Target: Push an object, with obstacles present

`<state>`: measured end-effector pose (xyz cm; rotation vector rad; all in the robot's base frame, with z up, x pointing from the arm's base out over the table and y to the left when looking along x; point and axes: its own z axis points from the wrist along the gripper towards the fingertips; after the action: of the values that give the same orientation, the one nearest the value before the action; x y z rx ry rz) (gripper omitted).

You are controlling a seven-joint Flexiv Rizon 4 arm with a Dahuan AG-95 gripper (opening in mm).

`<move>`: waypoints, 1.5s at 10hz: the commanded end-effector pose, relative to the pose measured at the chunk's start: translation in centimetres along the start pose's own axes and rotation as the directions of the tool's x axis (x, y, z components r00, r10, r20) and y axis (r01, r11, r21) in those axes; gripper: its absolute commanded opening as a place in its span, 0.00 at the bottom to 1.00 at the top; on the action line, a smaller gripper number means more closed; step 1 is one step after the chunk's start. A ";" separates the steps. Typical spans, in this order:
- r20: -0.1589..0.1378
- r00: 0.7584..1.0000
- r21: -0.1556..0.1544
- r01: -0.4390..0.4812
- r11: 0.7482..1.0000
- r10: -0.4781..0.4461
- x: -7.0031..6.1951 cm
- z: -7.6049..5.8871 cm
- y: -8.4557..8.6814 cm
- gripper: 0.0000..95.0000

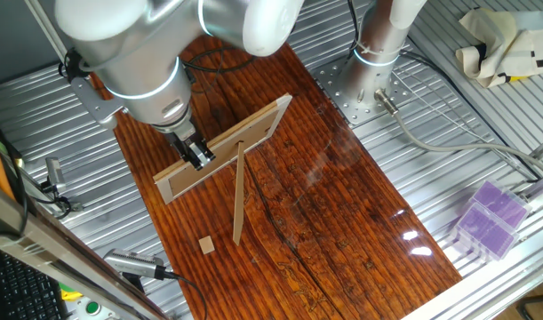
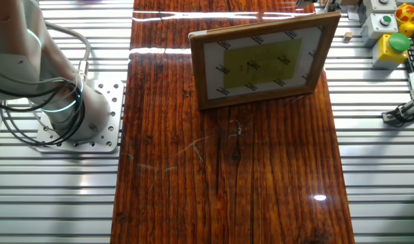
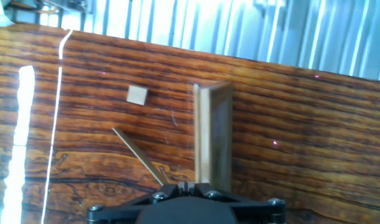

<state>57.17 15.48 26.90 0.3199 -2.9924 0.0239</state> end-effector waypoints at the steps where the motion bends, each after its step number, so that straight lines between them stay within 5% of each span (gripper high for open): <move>1: 0.005 1.000 -0.005 0.006 1.000 -0.006 -0.1 -0.1 0.0 0.00; 15: 0.003 1.000 -0.010 0.011 1.000 -0.011 -0.1 -0.1 0.0 0.00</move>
<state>57.14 15.45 26.91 0.2943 -3.0089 0.0085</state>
